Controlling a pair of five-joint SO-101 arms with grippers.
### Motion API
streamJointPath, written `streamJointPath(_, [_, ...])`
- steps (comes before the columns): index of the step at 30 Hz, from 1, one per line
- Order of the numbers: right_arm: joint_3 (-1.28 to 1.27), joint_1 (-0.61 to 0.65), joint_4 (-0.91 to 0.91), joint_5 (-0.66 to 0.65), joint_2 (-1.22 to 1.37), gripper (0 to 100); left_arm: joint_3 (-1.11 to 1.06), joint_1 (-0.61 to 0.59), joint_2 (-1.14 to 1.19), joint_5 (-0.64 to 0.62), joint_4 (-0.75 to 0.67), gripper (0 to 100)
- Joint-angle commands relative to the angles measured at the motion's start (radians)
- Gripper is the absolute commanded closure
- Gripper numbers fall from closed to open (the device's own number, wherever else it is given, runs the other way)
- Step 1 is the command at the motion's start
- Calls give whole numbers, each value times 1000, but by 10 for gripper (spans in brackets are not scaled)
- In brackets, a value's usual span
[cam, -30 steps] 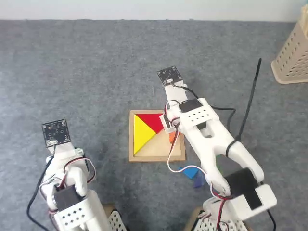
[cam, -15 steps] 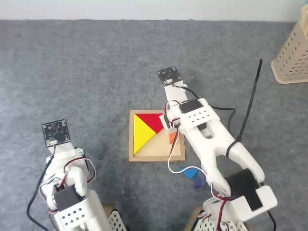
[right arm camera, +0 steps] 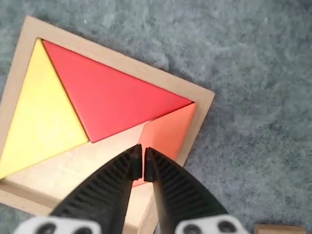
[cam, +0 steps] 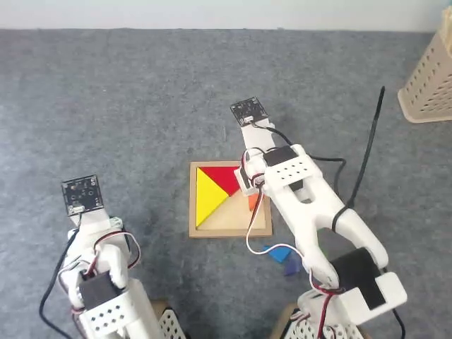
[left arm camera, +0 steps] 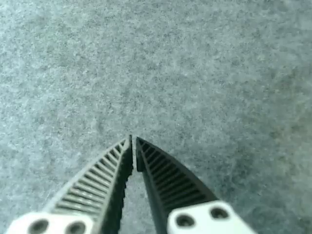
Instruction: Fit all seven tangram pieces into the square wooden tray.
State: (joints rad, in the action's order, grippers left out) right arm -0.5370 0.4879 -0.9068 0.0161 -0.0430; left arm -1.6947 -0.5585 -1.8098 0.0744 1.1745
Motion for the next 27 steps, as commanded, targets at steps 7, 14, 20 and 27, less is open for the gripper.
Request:
streamJointPath(7, [-9, 8, 19, -17, -58, 991, 8, 3, -8, -15, 6, 987])
streamJointPath(14, [-9, 8, 13, -17, -59, 991, 8, 3, -8, -15, 6, 987])
streamJointPath(20, [-9, 8, 12, -17, -65, 991, 8, 3, -8, -15, 6, 987])
streamJointPath(27, [-9, 4, 12, -17, -58, 991, 8, 3, -8, -15, 6, 987])
